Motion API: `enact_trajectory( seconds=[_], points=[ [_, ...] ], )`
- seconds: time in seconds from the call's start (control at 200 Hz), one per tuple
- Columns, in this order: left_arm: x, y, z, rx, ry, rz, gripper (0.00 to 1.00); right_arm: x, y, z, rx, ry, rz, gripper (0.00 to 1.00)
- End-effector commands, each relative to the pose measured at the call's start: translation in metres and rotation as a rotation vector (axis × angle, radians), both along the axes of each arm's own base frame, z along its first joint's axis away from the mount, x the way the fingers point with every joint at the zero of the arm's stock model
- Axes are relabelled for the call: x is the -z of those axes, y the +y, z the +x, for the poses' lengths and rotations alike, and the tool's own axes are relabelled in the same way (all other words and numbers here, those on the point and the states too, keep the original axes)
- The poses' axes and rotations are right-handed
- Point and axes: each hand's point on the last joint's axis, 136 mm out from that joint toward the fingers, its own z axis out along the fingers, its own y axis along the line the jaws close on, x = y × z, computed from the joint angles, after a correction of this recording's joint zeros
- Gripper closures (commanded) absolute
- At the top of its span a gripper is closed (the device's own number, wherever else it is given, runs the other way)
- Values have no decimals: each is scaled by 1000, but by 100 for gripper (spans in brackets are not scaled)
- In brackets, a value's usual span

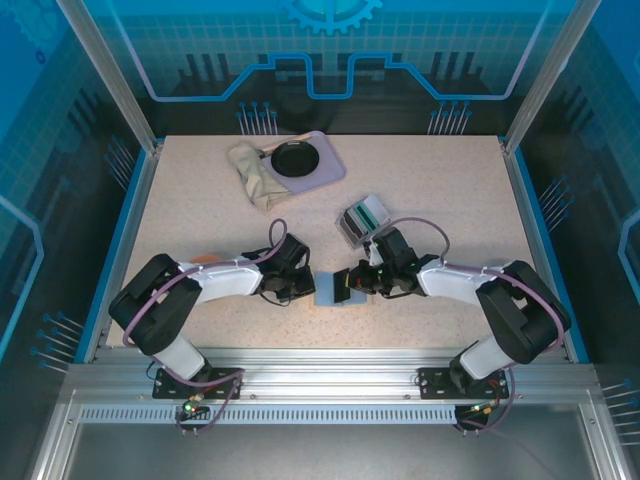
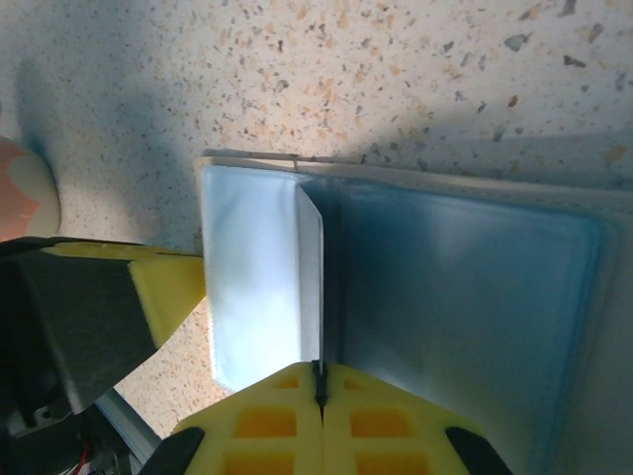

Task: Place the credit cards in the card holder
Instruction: Insert the credit card into the card slot.

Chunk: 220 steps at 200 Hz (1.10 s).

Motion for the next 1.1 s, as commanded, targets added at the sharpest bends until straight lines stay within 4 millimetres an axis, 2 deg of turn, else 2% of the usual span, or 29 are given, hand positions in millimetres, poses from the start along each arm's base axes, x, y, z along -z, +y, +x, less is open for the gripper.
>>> enact_trajectory(
  seconds=[0.0, 0.285, 0.595, 0.79, 0.885, 0.945, 1.02, 1.095],
  points=[
    [17, -3, -12, 31, 50, 20, 90, -4, -6, 0, 3, -6, -18, 99],
    [16, -7, -11, 37, 47, 0, 90, 21, 14, -4, -6, 49, 13, 99],
    [17, -6, -12, 34, 48, 8, 90, 18, 33, -3, -48, 47, 40, 97],
    [16, -6, -10, 33, 44, 9, 90, 19, 43, -5, -86, 69, 58, 92],
    [16, -6, -10, 31, 42, 12, 91, 13, 41, -3, -95, 54, 37, 88],
    [15, -6, -9, 30, 41, 13, 91, 11, 35, -3, -95, 49, 2, 85],
    [15, -6, -9, 30, 41, 13, 91, 9, 26, -2, -98, 38, -37, 77],
    [16, -6, -10, 32, 41, 15, 91, 7, 19, 0, -97, 29, -52, 74]
  ],
)
